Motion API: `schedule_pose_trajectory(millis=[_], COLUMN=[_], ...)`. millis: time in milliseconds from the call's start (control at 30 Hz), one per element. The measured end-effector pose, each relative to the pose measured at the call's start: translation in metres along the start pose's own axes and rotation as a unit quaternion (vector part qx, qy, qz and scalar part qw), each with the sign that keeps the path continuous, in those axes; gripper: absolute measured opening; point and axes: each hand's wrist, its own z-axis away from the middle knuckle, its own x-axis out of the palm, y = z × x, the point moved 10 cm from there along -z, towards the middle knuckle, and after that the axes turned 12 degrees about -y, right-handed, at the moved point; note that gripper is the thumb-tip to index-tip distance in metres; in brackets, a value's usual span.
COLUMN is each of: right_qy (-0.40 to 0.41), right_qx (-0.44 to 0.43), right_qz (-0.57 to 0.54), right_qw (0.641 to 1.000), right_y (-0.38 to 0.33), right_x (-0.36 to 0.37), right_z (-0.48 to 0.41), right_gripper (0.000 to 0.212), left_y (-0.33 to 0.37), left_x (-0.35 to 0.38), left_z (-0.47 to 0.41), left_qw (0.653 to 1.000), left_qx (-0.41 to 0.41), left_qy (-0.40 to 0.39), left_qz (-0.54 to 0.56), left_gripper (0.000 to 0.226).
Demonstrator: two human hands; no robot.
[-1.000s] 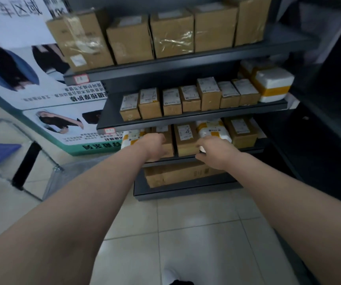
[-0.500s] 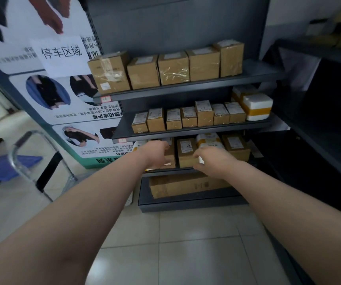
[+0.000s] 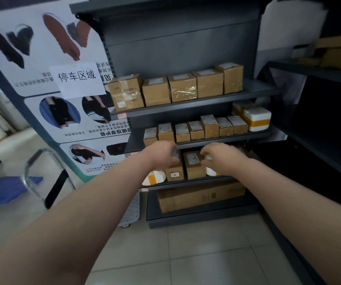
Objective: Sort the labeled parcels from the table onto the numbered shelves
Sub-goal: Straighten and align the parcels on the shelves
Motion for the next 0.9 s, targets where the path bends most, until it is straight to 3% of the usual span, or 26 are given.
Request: schedule_pose_trajectory(millis=[267,500,900], right_qy=[0.048,0.015,-0.024], right_qx=[0.004,0.031,0.057], right_qz=[-0.008,-0.007,-0.014], right_qw=[0.999,0.999,0.998], right_y=[-0.048,-0.066,-0.031], right_x=[-0.012,0.013,0.049], right_z=[0.016,0.013,-0.083], right_gripper=[0.042,0.041,0.044], left_y=[-0.039,-0.072,-0.153], left_x=[-0.032,-0.016,0.029], left_z=[0.038,0.042,-0.054], left_qw=[0.998,0.999,0.998], left_qx=[0.039,0.039,-0.027], left_qy=[0.052,0.037,-0.033], left_qz=[-0.017,-0.005,0.050], left_gripper=[0.055,0.054,0.054])
